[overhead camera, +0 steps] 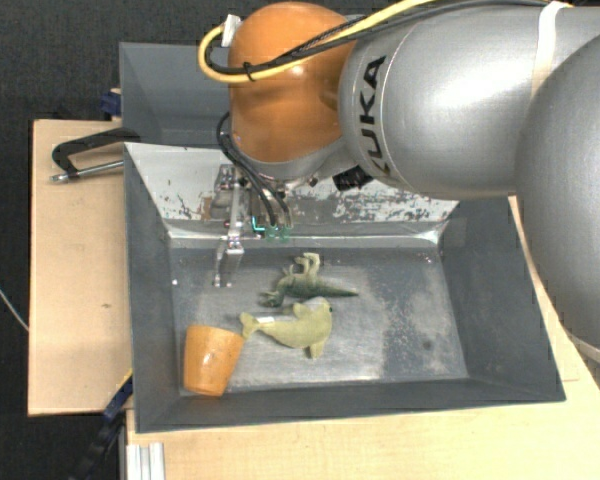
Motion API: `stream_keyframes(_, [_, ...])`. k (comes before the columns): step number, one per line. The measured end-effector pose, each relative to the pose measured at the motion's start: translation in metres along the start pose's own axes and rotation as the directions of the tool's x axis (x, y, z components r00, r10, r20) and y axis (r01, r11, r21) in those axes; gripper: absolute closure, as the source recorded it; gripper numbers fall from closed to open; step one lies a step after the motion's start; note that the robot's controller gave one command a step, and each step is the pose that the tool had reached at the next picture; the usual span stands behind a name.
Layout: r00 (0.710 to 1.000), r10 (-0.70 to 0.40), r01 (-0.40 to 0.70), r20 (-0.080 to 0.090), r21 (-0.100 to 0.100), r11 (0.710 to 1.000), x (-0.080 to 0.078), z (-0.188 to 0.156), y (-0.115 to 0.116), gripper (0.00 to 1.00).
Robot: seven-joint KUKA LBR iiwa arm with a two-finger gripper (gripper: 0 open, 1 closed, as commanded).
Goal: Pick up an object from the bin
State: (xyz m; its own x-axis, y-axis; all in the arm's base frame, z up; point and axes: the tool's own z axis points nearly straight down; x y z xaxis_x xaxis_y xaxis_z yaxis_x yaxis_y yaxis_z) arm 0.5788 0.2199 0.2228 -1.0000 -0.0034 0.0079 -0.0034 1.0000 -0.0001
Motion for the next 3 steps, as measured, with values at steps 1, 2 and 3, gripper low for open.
stream_keyframes(1, [1.0, 0.005, -0.005, 0.0, 0.004, 1.0, 0.028, 0.079, -0.072, 0.0])
stream_keyframes(2, [0.943, -0.333, 0.333, 0.032, 0.001, 0.943, 0.052, 0.144, -0.12, 0.0])
stream_keyframes(3, [0.943, -0.331, 0.331, 0.041, 0.001, 0.944, 0.049, 0.141, -0.119, 1.0])
